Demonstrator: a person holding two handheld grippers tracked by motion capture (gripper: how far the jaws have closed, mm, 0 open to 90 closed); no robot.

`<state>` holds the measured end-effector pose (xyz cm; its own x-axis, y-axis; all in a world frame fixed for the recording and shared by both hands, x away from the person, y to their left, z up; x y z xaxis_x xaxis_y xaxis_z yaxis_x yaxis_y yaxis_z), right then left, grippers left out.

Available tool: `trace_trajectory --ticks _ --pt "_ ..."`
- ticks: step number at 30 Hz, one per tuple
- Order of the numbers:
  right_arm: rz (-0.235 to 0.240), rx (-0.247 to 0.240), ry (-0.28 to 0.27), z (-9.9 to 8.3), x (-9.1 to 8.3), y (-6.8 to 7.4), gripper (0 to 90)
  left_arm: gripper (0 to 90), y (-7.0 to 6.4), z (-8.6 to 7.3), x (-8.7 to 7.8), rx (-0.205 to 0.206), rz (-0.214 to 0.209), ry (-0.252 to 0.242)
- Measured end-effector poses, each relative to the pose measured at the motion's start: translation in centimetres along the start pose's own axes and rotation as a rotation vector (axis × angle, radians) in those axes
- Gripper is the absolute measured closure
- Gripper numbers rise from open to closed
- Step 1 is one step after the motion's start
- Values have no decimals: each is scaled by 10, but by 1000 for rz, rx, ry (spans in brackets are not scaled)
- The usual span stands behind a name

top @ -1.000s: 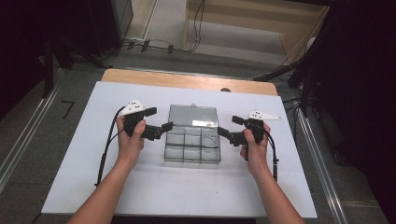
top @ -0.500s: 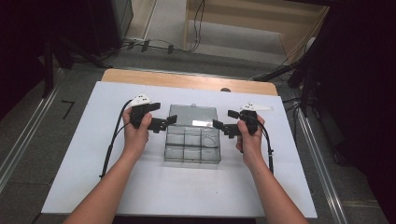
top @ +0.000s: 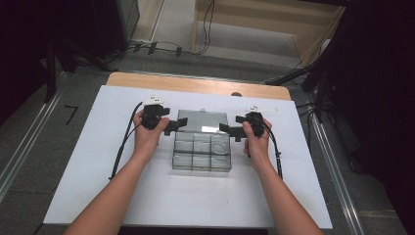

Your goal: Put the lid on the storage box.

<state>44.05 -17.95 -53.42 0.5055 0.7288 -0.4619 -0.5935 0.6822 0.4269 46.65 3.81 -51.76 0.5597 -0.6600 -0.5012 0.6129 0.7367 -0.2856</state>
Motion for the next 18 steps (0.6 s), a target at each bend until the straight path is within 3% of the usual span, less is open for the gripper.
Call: trace_trajectory --ticks 3,4,12,18 --pt "1 16 8 -3 4 -3 0 110 6 -4 5 -49 26 25" --pt "-2 18 10 -4 5 -5 48 132 7 -5 6 -56 29 32" --pt "-10 66 41 -11 13 -9 47 188 10 -15 14 -101 37 87" --pt "-1 151 72 -17 19 -10 48 222 10 -24 22 -119 38 131"
Point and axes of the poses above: each handheld gripper's, and its own axes: x roughly forward along the jaws, z roughly out of its top, y roughly to its left, the point moved 9 cm from there along x, roughly forward along the jaws, and after that the axes turned 6 degrees about z, right-handed, at the moved point
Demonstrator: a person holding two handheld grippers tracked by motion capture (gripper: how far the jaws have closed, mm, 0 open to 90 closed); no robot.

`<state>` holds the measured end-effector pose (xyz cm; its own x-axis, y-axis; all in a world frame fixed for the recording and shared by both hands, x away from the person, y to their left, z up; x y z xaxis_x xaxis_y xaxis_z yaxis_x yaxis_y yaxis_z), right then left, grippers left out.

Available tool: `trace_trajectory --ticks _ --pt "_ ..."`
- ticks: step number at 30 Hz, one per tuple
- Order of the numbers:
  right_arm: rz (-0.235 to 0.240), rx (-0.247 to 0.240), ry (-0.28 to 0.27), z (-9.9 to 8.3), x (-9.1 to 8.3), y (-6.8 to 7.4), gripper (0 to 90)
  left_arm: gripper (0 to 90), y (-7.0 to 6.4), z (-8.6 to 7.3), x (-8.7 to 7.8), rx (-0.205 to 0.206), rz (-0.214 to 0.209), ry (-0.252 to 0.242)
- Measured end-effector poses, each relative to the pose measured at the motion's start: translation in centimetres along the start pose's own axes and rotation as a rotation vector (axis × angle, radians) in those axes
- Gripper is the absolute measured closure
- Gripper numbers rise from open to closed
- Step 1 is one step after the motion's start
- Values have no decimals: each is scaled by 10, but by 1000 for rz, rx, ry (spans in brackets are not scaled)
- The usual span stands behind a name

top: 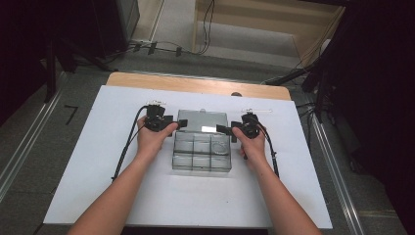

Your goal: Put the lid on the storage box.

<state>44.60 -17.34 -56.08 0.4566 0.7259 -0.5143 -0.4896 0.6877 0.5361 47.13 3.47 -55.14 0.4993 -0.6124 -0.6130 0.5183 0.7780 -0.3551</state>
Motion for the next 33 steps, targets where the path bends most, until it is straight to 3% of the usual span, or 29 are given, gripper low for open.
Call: trace_trajectory --ticks 10,15,24,33 --pt "-1 44 40 -4 9 2 60 245 -3 -4 7 -35 -10 19" --pt "-23 37 52 -4 14 5 73 247 -5 -5 10 -44 -20 27" --pt "-1 74 54 -5 17 5 152 251 -12 -9 15 -64 -37 53" --pt "-24 16 25 -2 13 6 231 332 -14 -2 13 -74 -41 9"
Point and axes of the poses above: each handheld gripper's, and its own axes: x roughly forward along the jaws, z roughly out of its top, y roughly to its left, the point moved 9 cm from there along x, roughly forward along the jaws, and after that the axes turned 6 degrees about z, right-handed, at the moved point
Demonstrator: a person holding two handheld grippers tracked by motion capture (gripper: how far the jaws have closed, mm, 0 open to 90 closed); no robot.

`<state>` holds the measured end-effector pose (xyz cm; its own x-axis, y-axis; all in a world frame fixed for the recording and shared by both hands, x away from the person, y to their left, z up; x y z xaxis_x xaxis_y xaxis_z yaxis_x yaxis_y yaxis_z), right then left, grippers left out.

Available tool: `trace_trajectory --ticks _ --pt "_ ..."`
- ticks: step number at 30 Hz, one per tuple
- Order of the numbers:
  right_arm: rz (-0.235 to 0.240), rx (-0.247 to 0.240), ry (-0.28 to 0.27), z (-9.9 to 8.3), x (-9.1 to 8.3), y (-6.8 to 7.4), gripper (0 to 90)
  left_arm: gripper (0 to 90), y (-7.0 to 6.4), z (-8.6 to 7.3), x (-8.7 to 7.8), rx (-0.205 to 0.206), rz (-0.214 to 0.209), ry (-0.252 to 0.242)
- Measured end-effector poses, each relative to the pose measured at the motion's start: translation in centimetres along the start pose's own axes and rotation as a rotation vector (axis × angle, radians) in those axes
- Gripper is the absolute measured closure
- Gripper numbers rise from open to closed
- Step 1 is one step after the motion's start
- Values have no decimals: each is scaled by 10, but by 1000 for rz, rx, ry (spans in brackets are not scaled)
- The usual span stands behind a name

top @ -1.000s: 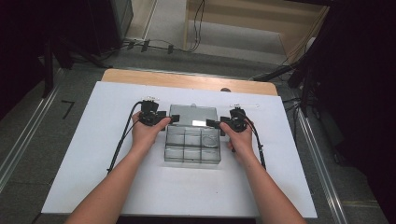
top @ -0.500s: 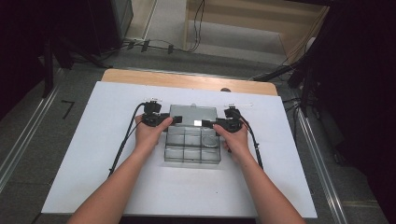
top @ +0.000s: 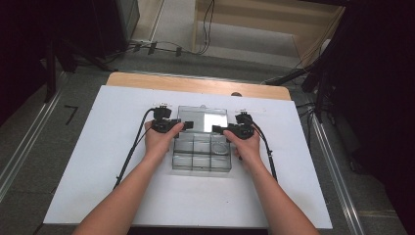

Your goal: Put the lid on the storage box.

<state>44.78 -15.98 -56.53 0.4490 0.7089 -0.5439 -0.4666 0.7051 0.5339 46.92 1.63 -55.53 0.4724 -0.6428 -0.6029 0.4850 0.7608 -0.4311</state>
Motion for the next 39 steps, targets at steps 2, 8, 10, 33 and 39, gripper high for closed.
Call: trace_trajectory --ticks 2,8,10,33,39 --pt "-3 -10 -14 2 -2 1 254 358 -1 2 -2 -3 -13 -11" --pt "12 -34 -55 6 -10 3 355 405 -5 10 -10 1 -23 -56" --pt "23 -41 -67 7 -12 3 398 428 -6 12 -12 11 -24 -64" --pt "58 -154 -175 9 -37 11 679 637 -15 20 -34 120 -58 -148" --pt "36 -208 -182 9 -39 13 684 618 -16 21 -35 133 -63 -146"
Point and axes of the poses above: each handheld gripper's, and its own axes: x roughly forward along the jaws, z roughly out of its top, y roughly to its left, the point moved 9 cm from there along x, roughly forward along the jaws, and after that the axes turned 6 degrees about z, right-handed, at the moved point
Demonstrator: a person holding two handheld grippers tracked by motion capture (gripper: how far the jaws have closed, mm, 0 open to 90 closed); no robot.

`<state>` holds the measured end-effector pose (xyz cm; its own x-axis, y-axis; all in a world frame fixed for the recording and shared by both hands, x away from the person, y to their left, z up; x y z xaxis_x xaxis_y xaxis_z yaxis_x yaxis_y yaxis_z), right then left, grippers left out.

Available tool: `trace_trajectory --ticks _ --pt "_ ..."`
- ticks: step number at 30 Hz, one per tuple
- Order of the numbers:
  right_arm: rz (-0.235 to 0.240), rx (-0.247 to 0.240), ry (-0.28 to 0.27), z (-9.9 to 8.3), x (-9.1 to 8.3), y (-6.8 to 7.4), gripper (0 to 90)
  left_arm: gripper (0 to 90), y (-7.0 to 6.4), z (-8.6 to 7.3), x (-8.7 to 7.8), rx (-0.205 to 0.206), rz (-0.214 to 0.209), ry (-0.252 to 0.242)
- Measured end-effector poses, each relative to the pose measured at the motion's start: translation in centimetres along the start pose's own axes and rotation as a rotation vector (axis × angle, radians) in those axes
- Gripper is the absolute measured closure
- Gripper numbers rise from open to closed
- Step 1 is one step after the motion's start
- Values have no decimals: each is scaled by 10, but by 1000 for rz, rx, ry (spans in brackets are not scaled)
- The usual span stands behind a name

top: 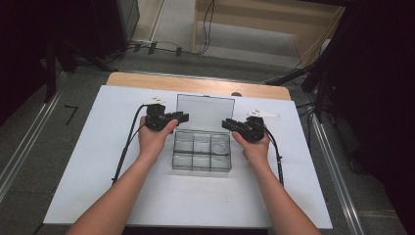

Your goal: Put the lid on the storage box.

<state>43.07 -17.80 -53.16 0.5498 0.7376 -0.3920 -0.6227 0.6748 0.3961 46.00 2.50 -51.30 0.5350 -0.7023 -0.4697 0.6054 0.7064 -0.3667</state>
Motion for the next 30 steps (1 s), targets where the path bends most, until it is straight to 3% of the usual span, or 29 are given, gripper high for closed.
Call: trace_trajectory --ticks 5,8,12,16,22,30 --pt "-13 -37 -11 -1 -1 1 684 541 1 11 -3 10 14 -23" --pt "-21 -50 -17 -1 -1 2 684 495 2 25 -7 18 28 -50" --pt "-29 -71 -20 -1 -2 2 684 494 3 41 -13 29 35 -86" --pt "-39 -85 -21 -1 -2 3 684 564 4 50 -20 33 30 -121" --pt "-46 -92 -24 -2 -3 3 684 663 3 50 -22 45 -3 -114" --pt "-45 -95 -21 -1 -3 3 684 713 -2 47 -21 63 -18 -102"
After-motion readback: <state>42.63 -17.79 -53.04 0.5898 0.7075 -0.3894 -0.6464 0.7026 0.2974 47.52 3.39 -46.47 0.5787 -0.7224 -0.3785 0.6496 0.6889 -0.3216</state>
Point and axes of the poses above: each handheld gripper's, and its own axes: x roughly forward along the jaws, z roughly out of its top, y roughly to its left, the point moved 9 cm from there along x, roughly forward along the jaws, and after that the axes turned 6 degrees about z, right-handed, at the moved point
